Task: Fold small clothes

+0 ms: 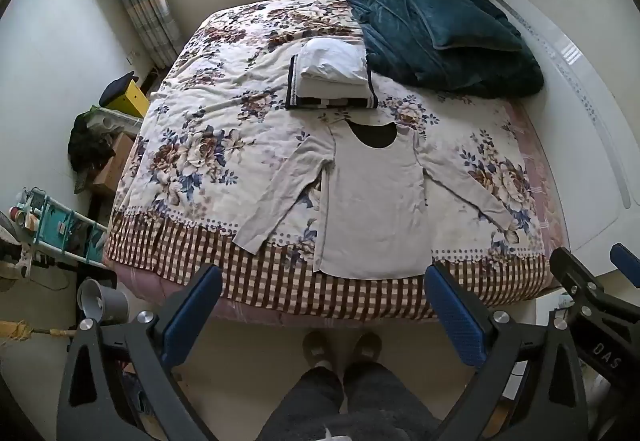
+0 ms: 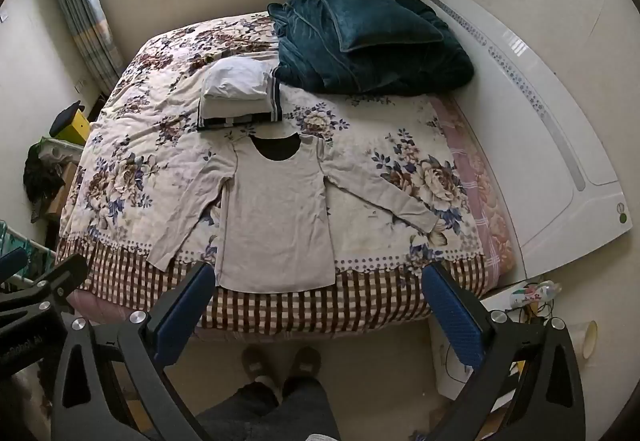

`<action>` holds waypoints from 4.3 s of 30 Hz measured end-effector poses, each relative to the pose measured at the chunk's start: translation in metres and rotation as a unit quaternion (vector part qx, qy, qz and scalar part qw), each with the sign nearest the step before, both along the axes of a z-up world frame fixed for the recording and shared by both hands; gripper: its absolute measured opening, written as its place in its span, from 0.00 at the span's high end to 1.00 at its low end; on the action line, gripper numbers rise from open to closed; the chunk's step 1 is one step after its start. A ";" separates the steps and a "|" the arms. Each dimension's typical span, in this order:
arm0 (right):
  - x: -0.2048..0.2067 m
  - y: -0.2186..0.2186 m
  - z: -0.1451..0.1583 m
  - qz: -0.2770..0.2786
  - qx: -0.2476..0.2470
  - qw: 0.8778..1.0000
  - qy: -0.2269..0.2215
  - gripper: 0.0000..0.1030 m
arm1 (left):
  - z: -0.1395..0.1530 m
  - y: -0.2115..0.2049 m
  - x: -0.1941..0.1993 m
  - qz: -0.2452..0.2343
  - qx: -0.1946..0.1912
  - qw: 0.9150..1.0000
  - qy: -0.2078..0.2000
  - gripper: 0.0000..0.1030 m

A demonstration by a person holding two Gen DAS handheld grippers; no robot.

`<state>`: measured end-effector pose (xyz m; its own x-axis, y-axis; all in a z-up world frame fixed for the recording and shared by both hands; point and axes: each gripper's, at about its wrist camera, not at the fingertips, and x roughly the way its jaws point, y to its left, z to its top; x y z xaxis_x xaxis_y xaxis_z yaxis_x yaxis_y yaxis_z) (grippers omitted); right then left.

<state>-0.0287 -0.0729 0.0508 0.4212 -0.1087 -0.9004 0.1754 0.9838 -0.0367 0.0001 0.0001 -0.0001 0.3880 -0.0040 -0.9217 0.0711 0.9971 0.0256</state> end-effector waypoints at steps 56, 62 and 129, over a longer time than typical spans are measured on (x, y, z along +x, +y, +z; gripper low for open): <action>0.006 -0.003 0.013 0.007 -0.002 1.000 -0.014 0.00 | 0.023 -0.007 0.015 -0.004 -0.005 1.000 -0.012 0.00; 0.007 -0.002 0.015 0.008 -0.001 1.000 -0.015 0.00 | 0.028 -0.010 0.021 -0.003 -0.004 1.000 -0.013 0.00; 0.166 -0.386 -0.500 -0.448 0.133 0.877 0.117 0.00 | -0.378 -0.170 0.262 -0.030 0.102 0.989 0.104 0.00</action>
<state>0.1375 -0.4591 -0.4494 0.0750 -0.0757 -0.9943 0.8998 0.4349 0.0348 0.2626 -0.1699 -0.3786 0.1941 0.1730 -0.9656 0.1560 0.9664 0.2045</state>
